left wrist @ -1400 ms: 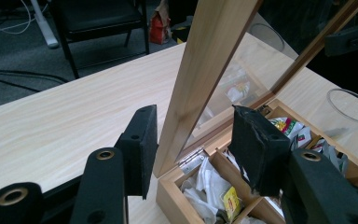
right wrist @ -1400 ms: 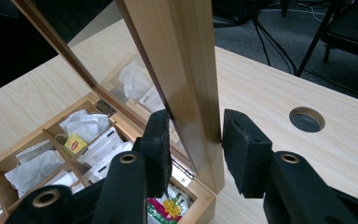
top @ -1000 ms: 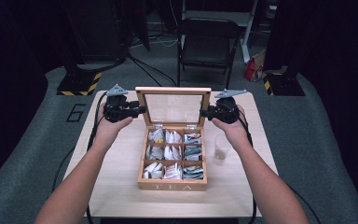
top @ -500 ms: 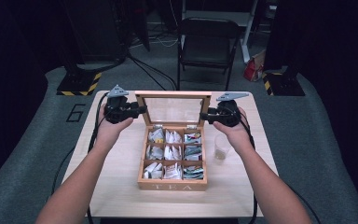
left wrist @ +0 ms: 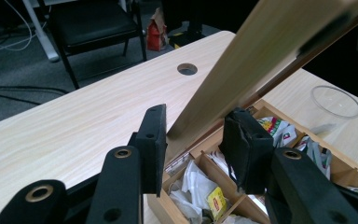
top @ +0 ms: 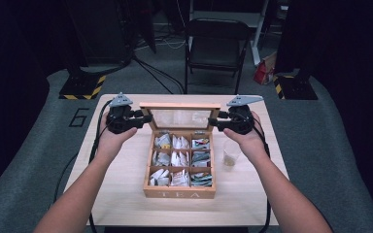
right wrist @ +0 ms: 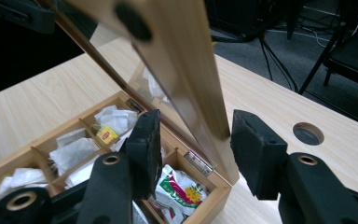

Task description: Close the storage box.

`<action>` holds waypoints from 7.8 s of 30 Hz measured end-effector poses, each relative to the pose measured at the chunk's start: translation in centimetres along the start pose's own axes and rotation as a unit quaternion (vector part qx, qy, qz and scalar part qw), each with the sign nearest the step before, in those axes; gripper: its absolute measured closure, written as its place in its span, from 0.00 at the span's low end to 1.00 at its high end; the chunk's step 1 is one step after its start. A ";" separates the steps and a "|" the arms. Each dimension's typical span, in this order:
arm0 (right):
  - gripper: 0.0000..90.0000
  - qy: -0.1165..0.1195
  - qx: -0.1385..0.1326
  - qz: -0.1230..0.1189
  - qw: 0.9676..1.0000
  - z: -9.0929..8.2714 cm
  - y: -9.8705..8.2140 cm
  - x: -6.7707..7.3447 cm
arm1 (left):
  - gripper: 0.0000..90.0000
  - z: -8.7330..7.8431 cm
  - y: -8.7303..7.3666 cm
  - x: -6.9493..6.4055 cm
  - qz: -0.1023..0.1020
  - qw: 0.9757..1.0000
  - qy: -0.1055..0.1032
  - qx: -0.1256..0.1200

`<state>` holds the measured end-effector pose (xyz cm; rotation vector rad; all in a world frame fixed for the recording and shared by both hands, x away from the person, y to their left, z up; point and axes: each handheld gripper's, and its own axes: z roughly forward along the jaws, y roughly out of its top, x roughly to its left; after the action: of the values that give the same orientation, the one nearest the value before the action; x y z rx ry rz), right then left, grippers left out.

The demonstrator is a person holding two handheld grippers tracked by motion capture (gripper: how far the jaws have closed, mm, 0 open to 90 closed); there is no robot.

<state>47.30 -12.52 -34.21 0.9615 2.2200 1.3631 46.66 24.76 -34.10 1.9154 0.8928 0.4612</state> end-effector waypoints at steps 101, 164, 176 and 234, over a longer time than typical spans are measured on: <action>0.59 0.035 -0.008 -0.015 0.999 -4.4 -2.4 3.5 | 0.75 -6.8 -2.6 -3.9 0.043 0.998 -0.041 -0.018; 0.63 0.051 -0.038 -0.017 0.998 -6.6 -10.1 7.3 | 0.73 -7.0 -10.5 -7.0 0.051 0.998 -0.044 -0.016; 0.63 0.050 -0.022 -0.022 0.998 -6.3 -11.3 7.8 | 0.65 -6.8 -11.8 -7.4 0.042 0.998 -0.048 -0.010; 0.60 0.047 0.025 0.008 0.999 -5.5 -16.6 9.0 | 0.63 -5.9 -16.1 -8.1 0.013 0.998 -0.059 0.017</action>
<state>31.69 -14.64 -45.88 0.9530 2.3303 1.3919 31.24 26.97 -44.86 1.9669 0.8037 0.3459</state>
